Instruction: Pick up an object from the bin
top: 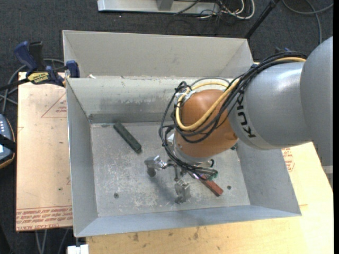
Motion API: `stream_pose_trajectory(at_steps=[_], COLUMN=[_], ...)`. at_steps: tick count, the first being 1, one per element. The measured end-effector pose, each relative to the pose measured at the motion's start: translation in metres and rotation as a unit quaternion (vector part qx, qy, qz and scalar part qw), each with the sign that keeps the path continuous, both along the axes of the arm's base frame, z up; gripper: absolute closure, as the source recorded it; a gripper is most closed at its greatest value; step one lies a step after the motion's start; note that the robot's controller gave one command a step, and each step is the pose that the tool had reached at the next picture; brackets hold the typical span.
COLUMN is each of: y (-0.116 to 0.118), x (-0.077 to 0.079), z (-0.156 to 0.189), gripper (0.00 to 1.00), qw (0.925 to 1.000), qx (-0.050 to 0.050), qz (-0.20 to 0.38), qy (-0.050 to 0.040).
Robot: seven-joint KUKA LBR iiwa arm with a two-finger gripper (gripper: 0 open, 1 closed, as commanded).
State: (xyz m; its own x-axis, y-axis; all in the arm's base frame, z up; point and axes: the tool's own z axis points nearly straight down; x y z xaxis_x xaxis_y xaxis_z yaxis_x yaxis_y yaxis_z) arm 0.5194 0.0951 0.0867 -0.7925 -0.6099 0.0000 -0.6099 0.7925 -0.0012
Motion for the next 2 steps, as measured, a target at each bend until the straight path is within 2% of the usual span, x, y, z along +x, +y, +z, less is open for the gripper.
stream_pose_trajectory(at_steps=[1,2], y=[-0.043,-0.069], x=[0.056,0.111], z=[0.073,-0.017], gripper=[0.0,0.0], qw=[1.0,0.9975], qx=[0.001,0.002], qz=[0.005,0.071], qy=[-0.0062,-0.0009])
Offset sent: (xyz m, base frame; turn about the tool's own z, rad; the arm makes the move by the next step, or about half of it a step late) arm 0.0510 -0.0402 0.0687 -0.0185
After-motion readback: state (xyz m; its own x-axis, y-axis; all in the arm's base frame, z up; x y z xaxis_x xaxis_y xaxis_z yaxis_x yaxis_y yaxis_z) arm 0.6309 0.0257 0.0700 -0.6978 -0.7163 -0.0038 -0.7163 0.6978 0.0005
